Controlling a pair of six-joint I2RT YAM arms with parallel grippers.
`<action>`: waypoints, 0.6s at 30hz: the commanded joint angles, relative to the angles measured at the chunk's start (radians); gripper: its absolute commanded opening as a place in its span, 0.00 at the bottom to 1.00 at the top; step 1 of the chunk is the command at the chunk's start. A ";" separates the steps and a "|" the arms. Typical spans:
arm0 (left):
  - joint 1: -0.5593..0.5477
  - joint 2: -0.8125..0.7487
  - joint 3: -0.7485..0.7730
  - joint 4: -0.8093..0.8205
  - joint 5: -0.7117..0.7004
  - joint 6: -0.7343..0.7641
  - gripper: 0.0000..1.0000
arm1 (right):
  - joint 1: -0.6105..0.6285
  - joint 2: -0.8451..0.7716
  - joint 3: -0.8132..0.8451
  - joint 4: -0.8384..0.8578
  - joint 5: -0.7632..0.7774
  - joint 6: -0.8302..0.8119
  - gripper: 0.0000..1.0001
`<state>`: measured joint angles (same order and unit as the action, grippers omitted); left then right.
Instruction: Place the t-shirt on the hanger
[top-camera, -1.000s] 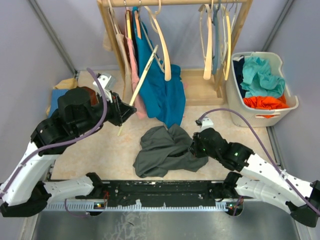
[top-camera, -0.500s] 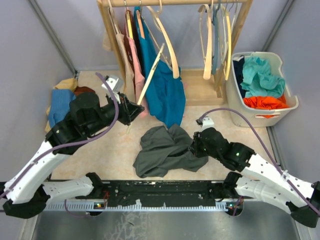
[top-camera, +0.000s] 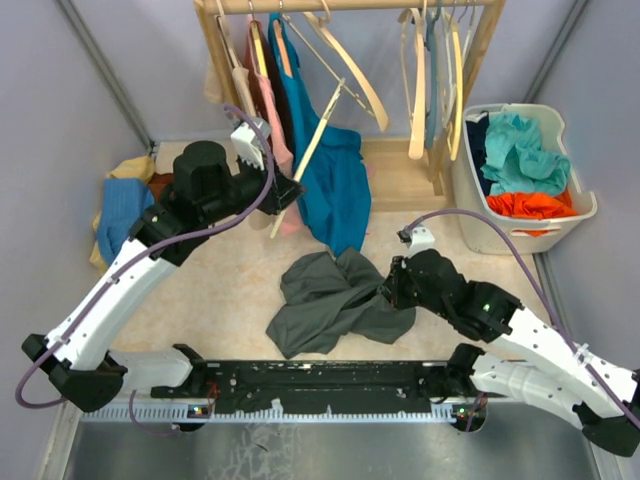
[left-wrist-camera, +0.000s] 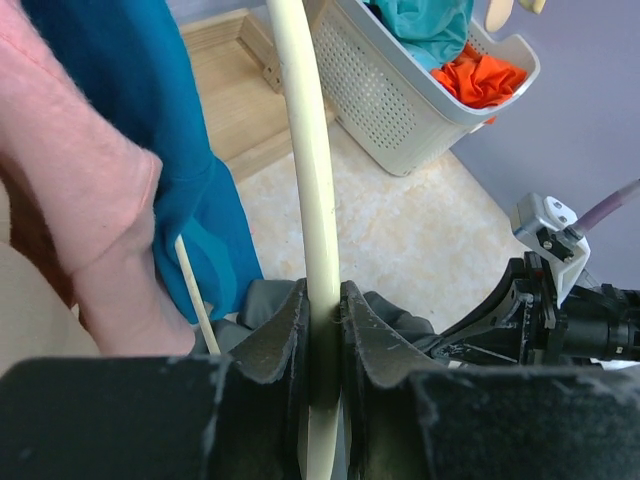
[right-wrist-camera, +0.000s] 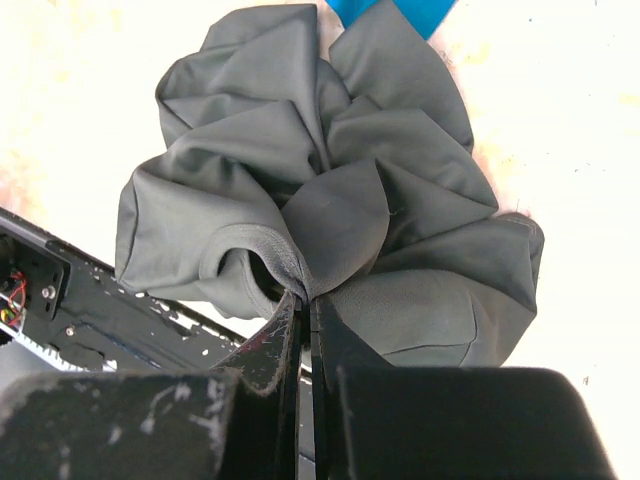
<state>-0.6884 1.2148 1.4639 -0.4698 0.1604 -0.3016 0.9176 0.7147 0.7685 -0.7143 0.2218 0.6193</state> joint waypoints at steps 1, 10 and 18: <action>0.032 -0.020 0.048 0.043 0.084 0.015 0.02 | -0.008 0.010 0.058 0.011 0.026 -0.023 0.00; 0.056 -0.061 0.080 0.005 0.101 0.025 0.02 | -0.007 0.060 0.085 0.030 0.030 -0.037 0.00; 0.069 -0.084 0.079 -0.026 0.101 0.041 0.03 | -0.007 0.104 0.096 0.053 0.027 -0.042 0.09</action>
<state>-0.6323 1.1629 1.5112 -0.5194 0.2462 -0.2893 0.9176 0.8104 0.8074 -0.7116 0.2348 0.6003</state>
